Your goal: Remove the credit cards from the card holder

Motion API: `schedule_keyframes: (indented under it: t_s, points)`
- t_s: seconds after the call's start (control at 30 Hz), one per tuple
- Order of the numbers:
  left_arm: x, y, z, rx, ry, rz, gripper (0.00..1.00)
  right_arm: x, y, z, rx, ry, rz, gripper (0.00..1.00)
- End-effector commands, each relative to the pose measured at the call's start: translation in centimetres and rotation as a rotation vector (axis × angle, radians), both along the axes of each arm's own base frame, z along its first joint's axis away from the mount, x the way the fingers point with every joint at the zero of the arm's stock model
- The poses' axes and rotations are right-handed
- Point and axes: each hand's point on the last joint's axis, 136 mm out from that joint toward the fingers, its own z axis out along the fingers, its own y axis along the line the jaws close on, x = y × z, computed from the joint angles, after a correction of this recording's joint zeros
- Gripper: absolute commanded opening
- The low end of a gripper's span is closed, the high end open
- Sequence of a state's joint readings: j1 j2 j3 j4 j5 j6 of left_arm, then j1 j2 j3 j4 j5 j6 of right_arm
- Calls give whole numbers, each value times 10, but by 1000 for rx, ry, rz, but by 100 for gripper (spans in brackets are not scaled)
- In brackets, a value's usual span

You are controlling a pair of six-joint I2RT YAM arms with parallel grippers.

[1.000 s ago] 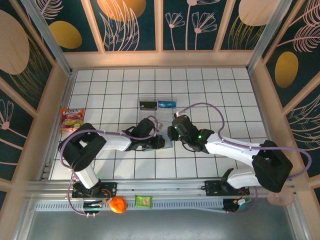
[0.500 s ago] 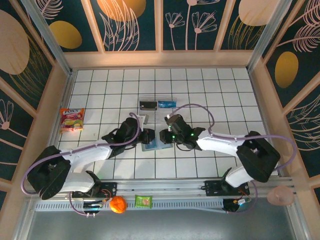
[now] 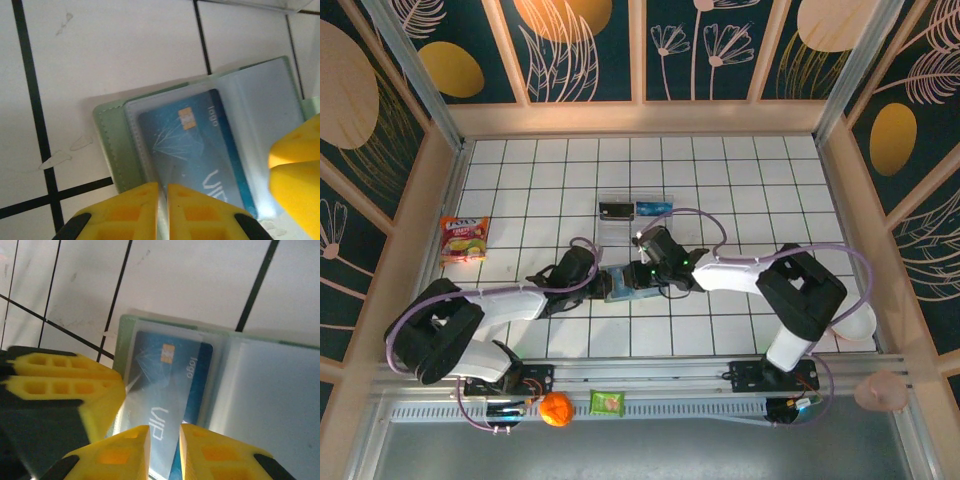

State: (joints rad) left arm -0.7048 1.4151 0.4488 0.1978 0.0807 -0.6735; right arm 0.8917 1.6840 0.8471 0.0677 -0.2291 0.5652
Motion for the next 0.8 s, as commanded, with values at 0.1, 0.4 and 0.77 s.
schedule_keyframes:
  t_s: [0.1,0.4,0.77]
  points:
    - [4,10,-10,58,-1,17,9,4,5,-4,-9,24,-14,24]
    - [2,9,-8,47,-1,9,8,-6,17,-6,31,65,45,28]
    - [1,9,-9,43,3,5,6,1,-7,-35,-137,59,-36,28]
